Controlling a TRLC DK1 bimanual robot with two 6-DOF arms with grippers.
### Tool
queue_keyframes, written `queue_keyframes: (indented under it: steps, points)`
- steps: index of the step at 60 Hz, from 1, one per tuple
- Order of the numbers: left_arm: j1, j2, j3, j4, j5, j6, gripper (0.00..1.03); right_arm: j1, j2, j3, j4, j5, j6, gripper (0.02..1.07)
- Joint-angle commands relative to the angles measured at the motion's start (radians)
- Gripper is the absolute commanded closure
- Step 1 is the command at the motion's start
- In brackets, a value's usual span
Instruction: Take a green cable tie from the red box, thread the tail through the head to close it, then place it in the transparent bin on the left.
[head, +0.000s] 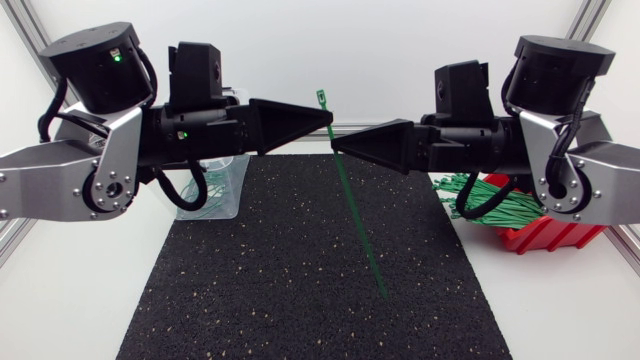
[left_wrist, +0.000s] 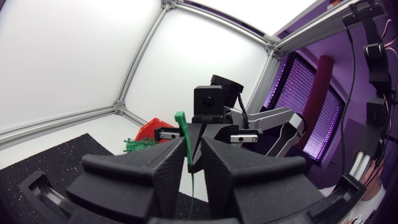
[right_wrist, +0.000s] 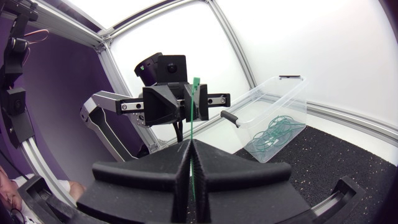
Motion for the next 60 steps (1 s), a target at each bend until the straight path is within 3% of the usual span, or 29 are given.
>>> queue_keyframes:
  steps: [1,25,60]
  points:
    - [-0.011,0.021,-0.007,0.024,-0.003,-0.016,0.87,-0.006,-0.021,-0.019,0.012,0.007,0.032,1.01]
    - [-0.014,0.019,-0.007,0.029,-0.003,-0.015,0.96,0.001,-0.015,-0.021,0.012,0.011,0.030,1.01]
    - [-0.011,0.007,-0.015,0.035,-0.003,-0.016,1.00,0.014,0.007,-0.018,0.013,0.023,0.029,1.01]
